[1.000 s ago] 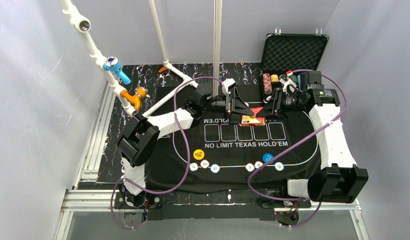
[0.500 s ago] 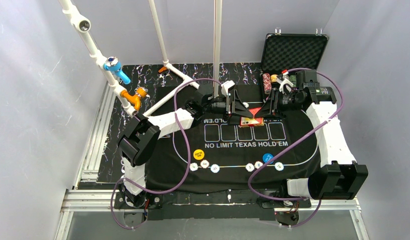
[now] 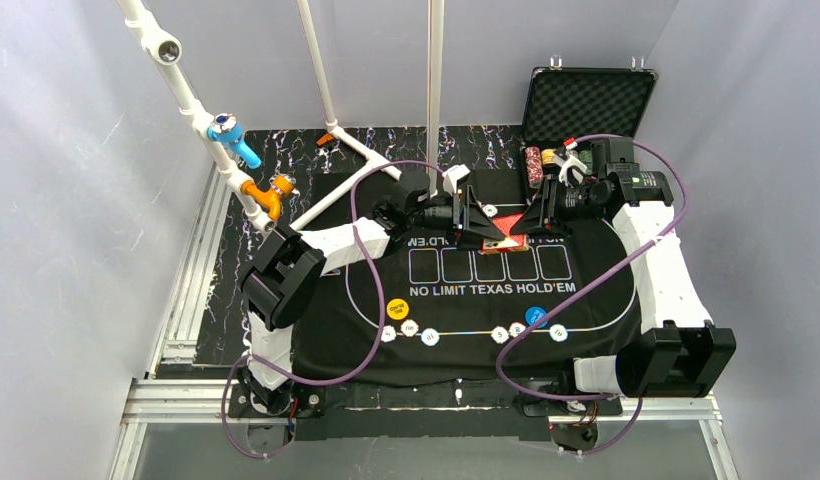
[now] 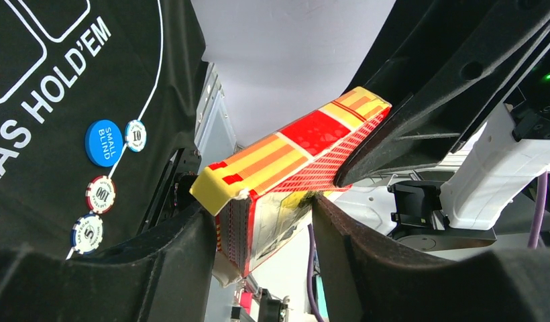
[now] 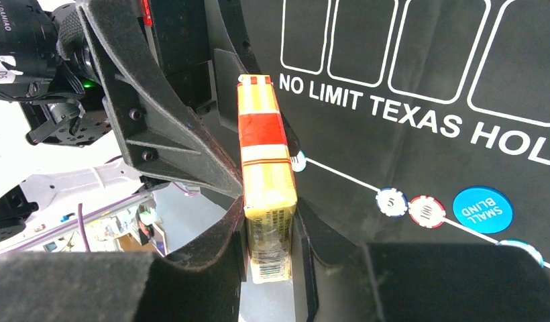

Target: Distribute texas hold em gaming equipment

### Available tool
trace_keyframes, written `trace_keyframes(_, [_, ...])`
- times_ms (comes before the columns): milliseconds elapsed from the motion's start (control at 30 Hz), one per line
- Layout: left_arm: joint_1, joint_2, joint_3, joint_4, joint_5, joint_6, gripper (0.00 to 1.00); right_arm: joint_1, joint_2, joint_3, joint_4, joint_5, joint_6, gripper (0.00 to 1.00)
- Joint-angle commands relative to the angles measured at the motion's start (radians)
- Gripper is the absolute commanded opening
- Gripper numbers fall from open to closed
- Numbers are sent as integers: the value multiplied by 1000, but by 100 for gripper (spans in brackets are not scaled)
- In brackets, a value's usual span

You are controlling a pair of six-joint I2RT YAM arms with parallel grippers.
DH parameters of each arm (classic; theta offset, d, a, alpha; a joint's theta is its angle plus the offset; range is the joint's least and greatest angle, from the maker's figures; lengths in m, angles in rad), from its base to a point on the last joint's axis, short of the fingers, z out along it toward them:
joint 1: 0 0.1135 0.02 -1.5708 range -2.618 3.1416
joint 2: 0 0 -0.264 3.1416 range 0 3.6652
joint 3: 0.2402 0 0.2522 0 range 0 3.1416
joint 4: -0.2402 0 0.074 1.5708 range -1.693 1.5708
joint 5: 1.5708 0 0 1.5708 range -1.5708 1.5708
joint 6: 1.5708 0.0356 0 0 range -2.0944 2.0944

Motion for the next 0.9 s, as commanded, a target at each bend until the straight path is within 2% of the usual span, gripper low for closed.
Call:
trace_keyframes(0, [-7, -18, 40, 33, 19, -4, 50, 2, 8, 47, 11, -11, -2, 31])
trace_keyframes(267, [-7, -16, 42, 34, 24, -4, 50, 3, 8, 50, 11, -5, 0, 41])
trace_keyframes(867, [-8, -16, 37, 33, 26, -4, 45, 3, 4, 62, 8, -9, 2, 46])
